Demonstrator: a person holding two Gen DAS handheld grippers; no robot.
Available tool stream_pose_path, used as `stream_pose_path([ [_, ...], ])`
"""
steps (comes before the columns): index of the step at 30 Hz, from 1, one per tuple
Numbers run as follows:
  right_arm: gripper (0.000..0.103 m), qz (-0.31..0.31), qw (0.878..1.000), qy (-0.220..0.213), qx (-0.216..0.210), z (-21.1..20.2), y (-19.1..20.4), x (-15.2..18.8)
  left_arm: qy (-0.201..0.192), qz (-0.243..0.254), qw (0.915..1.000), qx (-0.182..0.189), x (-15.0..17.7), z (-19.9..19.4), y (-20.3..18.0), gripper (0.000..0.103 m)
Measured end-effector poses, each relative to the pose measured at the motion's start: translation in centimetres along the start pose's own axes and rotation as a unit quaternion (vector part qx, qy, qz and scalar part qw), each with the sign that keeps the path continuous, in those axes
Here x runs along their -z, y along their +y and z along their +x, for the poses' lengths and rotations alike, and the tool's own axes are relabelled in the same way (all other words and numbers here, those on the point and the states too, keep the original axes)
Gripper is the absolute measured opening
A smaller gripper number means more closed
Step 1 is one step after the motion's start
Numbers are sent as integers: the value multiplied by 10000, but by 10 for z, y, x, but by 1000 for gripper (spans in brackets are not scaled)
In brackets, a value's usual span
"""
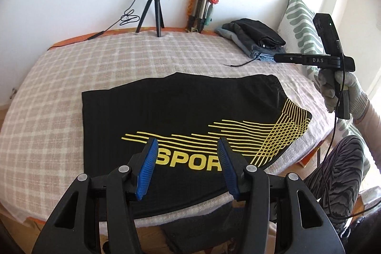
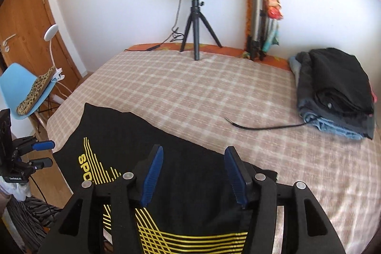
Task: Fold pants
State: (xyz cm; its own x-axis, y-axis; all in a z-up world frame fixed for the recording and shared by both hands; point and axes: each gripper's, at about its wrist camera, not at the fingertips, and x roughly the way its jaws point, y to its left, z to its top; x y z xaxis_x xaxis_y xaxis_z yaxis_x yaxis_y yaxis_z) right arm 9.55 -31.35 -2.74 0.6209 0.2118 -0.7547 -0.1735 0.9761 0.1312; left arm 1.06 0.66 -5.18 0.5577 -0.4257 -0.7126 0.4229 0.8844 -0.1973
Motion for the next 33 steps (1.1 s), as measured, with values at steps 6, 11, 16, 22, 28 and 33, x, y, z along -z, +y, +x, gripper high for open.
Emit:
stream_pose_path([
  [6,57,768,9965,229,233,9,-69,26,569,242,9977,283,11,46,-25,50],
  [11,58,1448,9886,354,-201,46,-100,34,684,296,9971,152,16,56,-25,50],
  [16,64,1732,9819,339,-683,72,-103,33,742,68,9972,97,22,60,-12,50],
  [22,29,1316,9879,244,-790,66,-77,31,828,76,9965,71,29,65,-7,50],
  [28,34,1267,9913,332,-79,60,-88,33,827,169,9964,45,32,65,-9,50],
  [33,47,807,9965,-51,232,35,-66,7,841,-94,9963,131,24,63,-3,50],
])
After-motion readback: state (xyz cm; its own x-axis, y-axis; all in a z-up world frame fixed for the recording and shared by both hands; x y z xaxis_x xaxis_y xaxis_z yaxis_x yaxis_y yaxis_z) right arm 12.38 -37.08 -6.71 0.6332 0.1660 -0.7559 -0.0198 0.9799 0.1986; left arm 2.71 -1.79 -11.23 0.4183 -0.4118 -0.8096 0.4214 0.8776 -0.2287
